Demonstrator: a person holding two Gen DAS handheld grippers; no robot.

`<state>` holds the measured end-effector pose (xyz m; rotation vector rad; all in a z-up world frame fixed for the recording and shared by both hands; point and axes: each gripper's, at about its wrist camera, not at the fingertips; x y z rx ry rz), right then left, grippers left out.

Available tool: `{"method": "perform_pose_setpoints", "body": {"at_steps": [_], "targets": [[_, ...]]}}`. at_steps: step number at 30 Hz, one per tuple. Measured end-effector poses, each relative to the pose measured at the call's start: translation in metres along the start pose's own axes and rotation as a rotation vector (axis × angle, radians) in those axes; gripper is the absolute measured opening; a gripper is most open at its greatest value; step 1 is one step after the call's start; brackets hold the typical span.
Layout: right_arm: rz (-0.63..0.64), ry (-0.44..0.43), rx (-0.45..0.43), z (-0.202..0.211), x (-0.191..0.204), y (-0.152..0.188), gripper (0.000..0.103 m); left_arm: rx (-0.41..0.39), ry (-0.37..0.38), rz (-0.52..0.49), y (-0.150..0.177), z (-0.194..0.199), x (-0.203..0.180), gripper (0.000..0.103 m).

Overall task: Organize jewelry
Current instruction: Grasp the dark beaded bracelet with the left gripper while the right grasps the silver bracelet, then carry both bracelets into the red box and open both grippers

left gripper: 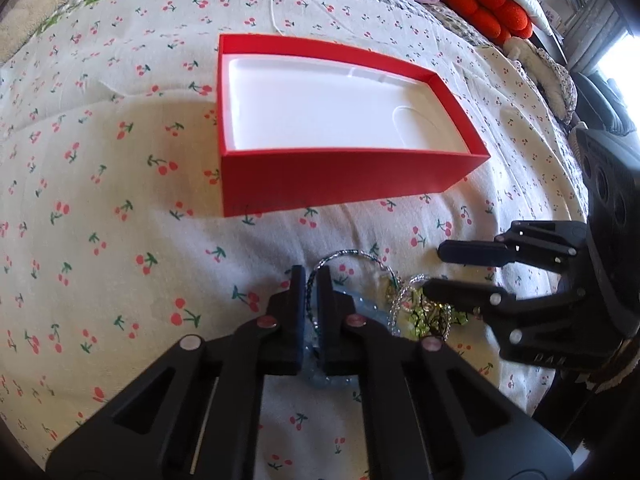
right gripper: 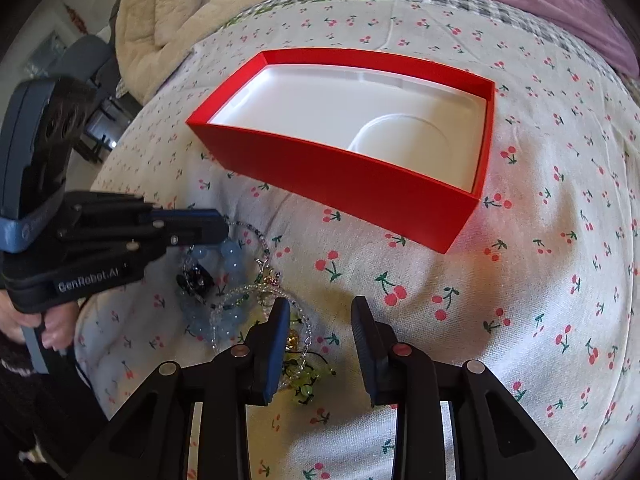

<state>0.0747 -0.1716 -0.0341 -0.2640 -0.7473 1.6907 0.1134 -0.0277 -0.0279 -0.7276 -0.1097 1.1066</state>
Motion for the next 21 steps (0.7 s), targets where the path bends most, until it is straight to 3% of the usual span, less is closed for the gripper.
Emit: {"method": "perform_pose_setpoints", "body": {"at_steps": [9,11,13,21], "targets": [[0.168,0.074,0.002,-0.017,0.034,0.001,0.035,-0.031,-0.04,-0.014,-0.004,0.005,0.0,0.004],[0.169,0.071,-0.003,-0.019,0.036,0.001,0.03,-0.038,-0.048,-0.022,-0.005,0.007,-0.001,0.004],[0.161,0.055,-0.003,-0.021,0.039,-0.001,0.013,-0.045,-0.056,-0.028,-0.005,0.009,-0.002,0.004],[0.128,0.021,-0.06,0.001,0.038,-0.004,0.005,-0.097,-0.064,-0.036,-0.012,0.029,-0.005,0.004]]}}
Point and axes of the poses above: each gripper's, at about its wrist camera, not at the fingertips, and z roughly against the way its jaws point, x to its left, y to its underside, and after that the axes turned 15 degrees about -x, right-handed
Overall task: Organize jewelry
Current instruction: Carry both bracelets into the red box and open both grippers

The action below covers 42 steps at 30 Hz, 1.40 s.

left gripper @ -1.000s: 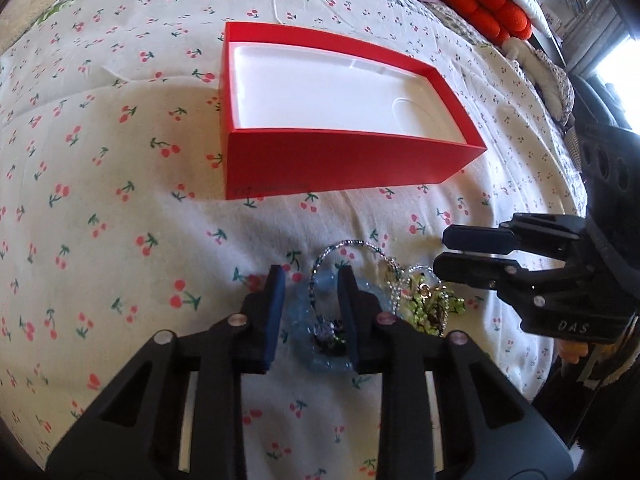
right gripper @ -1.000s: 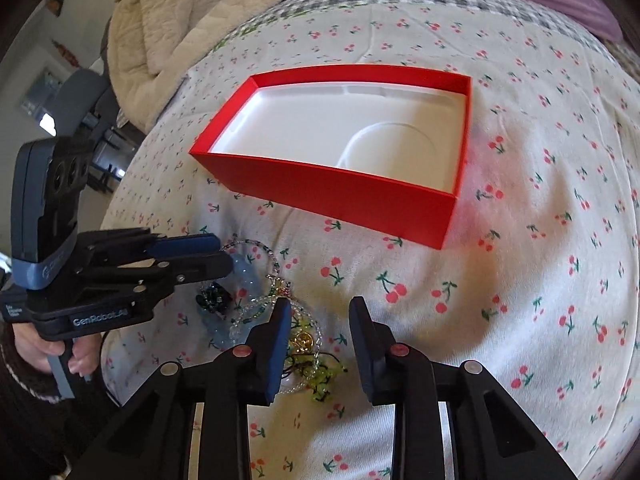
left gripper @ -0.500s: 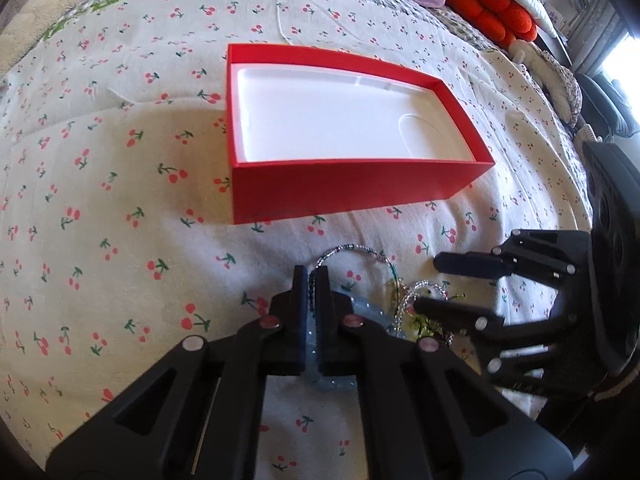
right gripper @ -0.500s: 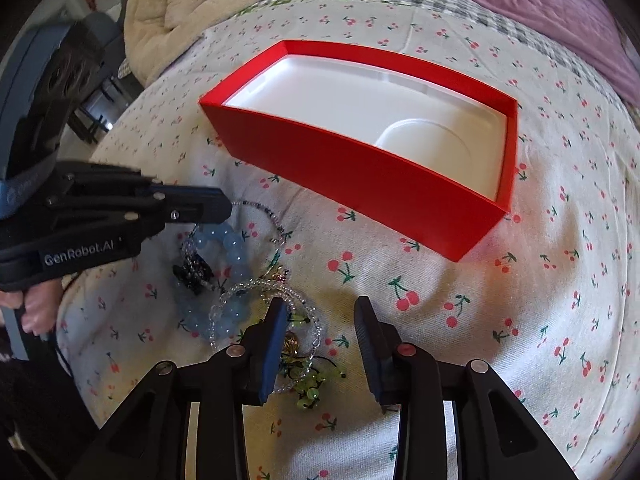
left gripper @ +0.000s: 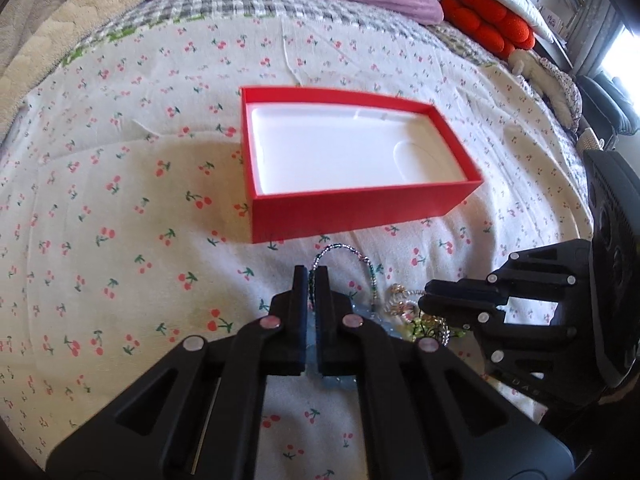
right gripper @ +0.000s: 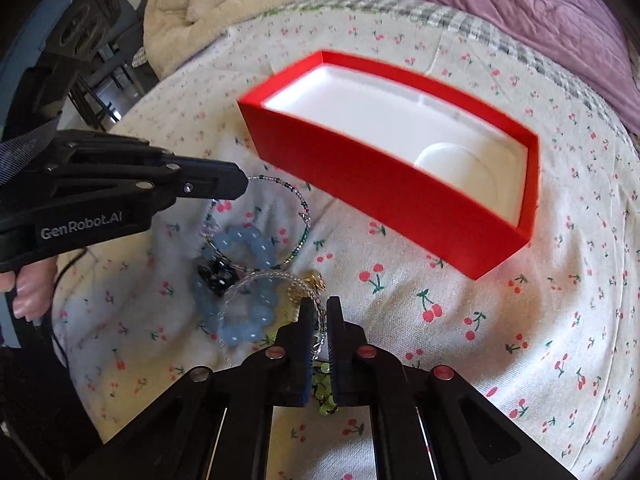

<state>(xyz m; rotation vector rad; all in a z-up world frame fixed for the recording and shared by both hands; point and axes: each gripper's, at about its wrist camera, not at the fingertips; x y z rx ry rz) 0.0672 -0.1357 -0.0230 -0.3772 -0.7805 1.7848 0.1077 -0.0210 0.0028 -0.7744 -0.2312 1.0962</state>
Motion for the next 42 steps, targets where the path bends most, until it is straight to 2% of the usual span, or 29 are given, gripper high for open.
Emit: {"method": "perform_pose_setpoints", "body": {"at_steps": [8,12,16,22,28,30,33,36,39,42], "targets": [[-0.037,-0.001,-0.116,0.04,0.0,-0.017,0.004,-0.078,0.012,-0.003,-0.014,0.03,-0.006,0.004],[-0.049,0.032,-0.173,0.058,-0.003,-0.03,0.004,-0.116,0.011,0.001,-0.026,0.04,-0.011,0.004],[-0.088,0.073,-0.23,0.069,-0.005,-0.056,0.004,-0.176,0.015,0.025,-0.045,0.047,-0.017,0.004],[-0.142,0.126,-0.315,0.081,-0.02,-0.082,0.004,-0.234,0.038,0.08,-0.067,0.036,-0.02,0.004],[-0.168,0.2,-0.321,0.066,-0.031,-0.094,0.004,-0.229,0.079,0.156,-0.074,0.005,-0.016,0.004],[-0.19,0.207,-0.313,0.058,-0.036,-0.095,0.004,-0.217,0.059,0.163,-0.072,-0.004,-0.012,0.004],[-0.216,0.203,-0.294,0.05,-0.04,-0.094,0.004,-0.174,-0.028,0.157,-0.066,-0.019,-0.002,0.004],[-0.241,0.169,-0.28,0.043,-0.039,-0.095,0.004,-0.145,-0.08,0.15,-0.062,-0.026,0.005,0.004],[-0.266,0.113,-0.285,0.039,-0.036,-0.097,0.004,-0.135,-0.104,0.149,-0.058,-0.028,0.01,0.004],[-0.276,0.115,-0.27,0.032,-0.038,-0.095,0.004,-0.123,-0.121,0.131,-0.056,-0.031,0.01,0.004]]}}
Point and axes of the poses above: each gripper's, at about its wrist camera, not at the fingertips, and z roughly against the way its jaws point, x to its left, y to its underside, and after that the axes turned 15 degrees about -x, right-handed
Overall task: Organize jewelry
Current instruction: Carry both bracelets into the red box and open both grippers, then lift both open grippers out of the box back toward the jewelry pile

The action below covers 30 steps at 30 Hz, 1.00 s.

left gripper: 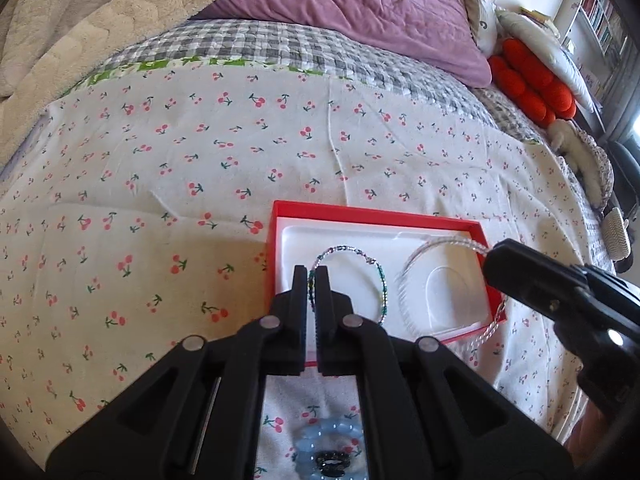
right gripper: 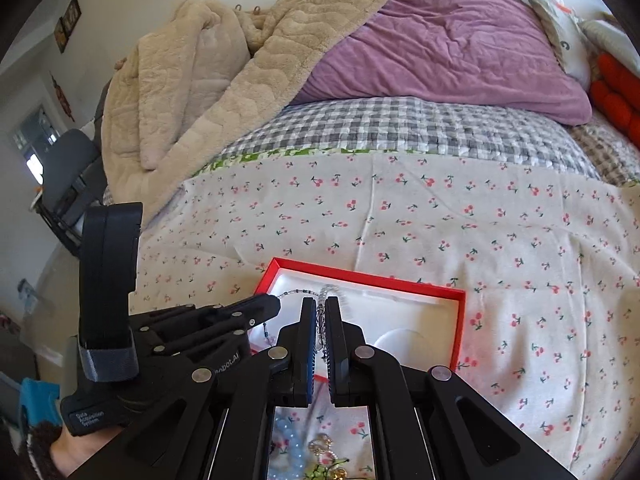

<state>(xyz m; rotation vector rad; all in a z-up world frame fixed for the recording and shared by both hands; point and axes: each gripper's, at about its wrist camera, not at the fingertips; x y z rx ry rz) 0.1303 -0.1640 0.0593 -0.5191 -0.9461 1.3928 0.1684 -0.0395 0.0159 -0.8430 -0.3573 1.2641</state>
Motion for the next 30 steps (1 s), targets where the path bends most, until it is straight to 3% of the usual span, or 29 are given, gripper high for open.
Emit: {"method": "perform_pose_setpoints", "body": {"at_steps": [9,17,21,24,27,30], "targets": [[0.012,0.13,0.051,-0.012,-0.03,0.013,0.004,0.005,-0.024,-0.048,0.004,-0.001,-0.008,0.004],[0.008,0.144,0.057,-0.014,-0.044,0.015,0.009,-0.013,-0.045,-0.08,0.004,0.003,-0.01,0.007],[0.003,0.128,0.072,-0.008,-0.044,0.014,0.012,-0.023,-0.048,-0.098,0.003,0.011,-0.013,0.025],[0.021,0.128,0.071,0.0,-0.039,0.014,0.014,-0.021,-0.035,-0.102,0.003,0.018,-0.014,0.03],[0.033,0.117,0.069,0.009,-0.034,0.015,0.016,-0.031,-0.042,-0.123,0.005,0.028,-0.016,0.056],[0.06,0.106,0.074,0.017,-0.027,0.018,0.028,-0.039,-0.032,-0.137,0.008,0.04,-0.016,0.066]]}}
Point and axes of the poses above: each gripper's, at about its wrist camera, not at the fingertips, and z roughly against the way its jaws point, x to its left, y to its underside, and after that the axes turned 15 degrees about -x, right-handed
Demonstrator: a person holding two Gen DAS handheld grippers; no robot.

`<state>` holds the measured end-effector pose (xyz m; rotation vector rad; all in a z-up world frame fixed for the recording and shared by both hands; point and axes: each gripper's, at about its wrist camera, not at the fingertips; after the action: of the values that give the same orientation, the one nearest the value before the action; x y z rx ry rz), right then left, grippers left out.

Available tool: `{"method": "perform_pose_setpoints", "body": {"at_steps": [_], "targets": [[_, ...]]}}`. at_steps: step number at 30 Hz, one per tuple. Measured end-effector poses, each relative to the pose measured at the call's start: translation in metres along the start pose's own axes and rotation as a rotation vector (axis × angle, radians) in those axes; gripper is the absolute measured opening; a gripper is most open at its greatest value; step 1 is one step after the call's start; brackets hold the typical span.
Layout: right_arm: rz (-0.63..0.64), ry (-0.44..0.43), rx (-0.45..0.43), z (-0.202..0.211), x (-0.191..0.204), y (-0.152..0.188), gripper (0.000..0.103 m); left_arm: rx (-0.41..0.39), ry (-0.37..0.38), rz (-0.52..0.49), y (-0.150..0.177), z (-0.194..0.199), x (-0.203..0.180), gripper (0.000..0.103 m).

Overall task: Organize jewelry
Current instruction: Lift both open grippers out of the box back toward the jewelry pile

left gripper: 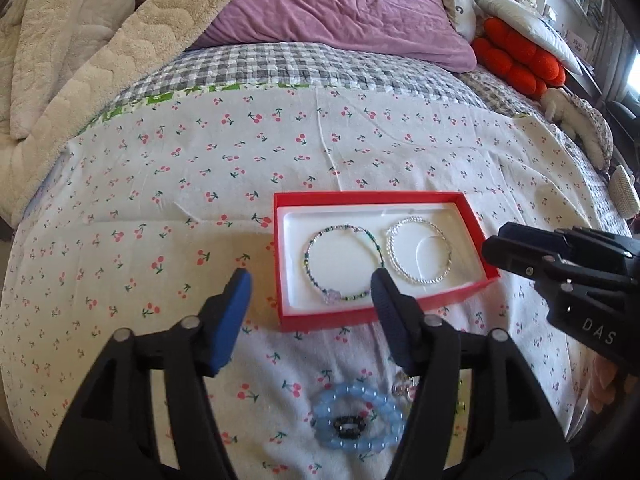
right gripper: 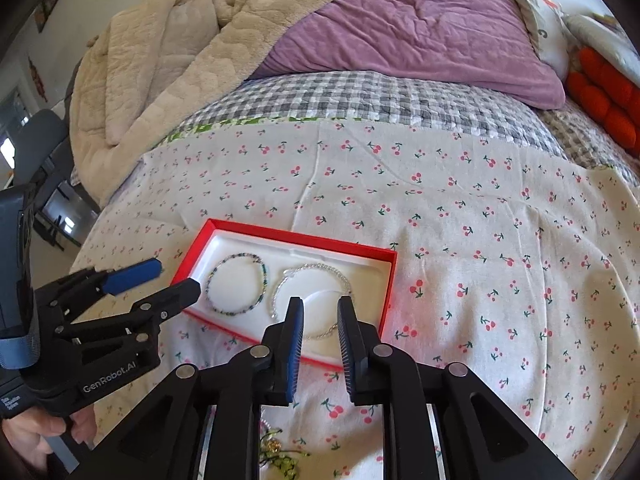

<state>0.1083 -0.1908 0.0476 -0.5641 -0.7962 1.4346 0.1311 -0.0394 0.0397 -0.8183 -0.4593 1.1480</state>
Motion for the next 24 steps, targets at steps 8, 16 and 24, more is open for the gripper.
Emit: {"method": "perform_pose_setpoints", "body": {"at_steps": [8,16,24], "targets": [[0.044,-0.02,-0.008,0.024,0.007,0.019,0.073,0.042,0.001,-0.018,0.024,0.02,0.012,0.07],[0.086,-0.028,0.04,0.043,0.009,0.049,0.073,0.081,0.028,-0.034,0.058,0.031,0.018,0.072],[0.121,-0.035,0.058,0.052,0.009,0.081,0.073,0.105,0.043,-0.088,0.082,0.037,0.012,0.073]]}}
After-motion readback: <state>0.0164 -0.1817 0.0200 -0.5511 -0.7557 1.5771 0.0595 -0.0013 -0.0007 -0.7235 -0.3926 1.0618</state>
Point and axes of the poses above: each gripper's, at about its wrist camera, not at the fingertips, and z roughly against the way its jaws point, x to its left, y to its underside, and after that the axes turned 15 degrees about -x, right-handed
